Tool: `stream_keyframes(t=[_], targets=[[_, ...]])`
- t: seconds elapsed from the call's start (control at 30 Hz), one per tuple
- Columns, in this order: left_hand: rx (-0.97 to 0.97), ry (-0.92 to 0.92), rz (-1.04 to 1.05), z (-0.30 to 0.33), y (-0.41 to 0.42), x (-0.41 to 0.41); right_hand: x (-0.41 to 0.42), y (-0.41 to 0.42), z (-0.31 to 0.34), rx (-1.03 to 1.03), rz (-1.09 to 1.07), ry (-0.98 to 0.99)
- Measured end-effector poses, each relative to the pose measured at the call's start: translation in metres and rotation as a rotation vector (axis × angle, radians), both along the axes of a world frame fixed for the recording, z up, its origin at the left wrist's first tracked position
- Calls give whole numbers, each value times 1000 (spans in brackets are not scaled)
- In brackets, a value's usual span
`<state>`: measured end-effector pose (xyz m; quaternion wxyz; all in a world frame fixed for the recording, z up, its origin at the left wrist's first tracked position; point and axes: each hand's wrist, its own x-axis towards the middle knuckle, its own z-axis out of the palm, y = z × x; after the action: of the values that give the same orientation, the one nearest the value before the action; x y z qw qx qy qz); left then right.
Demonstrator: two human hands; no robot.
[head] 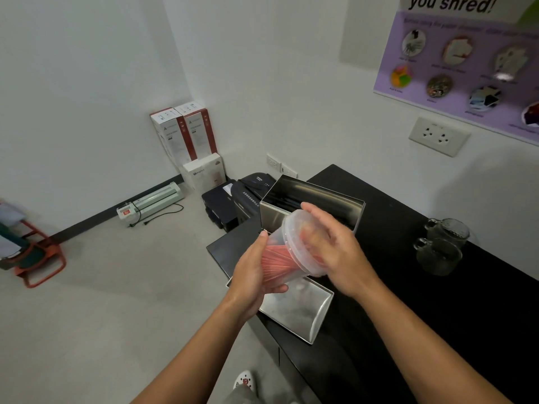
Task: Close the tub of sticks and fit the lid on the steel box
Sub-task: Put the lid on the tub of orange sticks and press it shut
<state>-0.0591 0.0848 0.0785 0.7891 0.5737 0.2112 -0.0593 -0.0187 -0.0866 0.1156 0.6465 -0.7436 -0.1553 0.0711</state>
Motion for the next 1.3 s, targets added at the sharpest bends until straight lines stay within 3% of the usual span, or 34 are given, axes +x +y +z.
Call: stream_keyframes(t=[0.2, 0.27, 0.4, 0.57, 0.67, 0.8, 1.0, 1.3], targets=[[-159, 14, -50, 2, 8, 0, 11, -12, 3, -40, -77, 240], [-62, 7, -66, 3, 5, 1, 9, -14, -1, -25, -129, 265], [330, -67, 13, 14, 5, 6, 11, -17, -4, -38, -210, 246], [420, -296, 45, 35, -2, 6, 16, -13, -7, -106, -296, 194], [426, -362, -53, 41, -9, 5, 19, -11, -9, -105, -320, 187], [397, -318, -124, 36, -10, 8, 21, -11, -13, -76, -339, 214], [374, -295, 78, 29, -18, 17, 16, -3, -23, -92, -398, 167], [281, -253, 112, 29, -18, 17, 11, -5, -28, -73, -406, 80]])
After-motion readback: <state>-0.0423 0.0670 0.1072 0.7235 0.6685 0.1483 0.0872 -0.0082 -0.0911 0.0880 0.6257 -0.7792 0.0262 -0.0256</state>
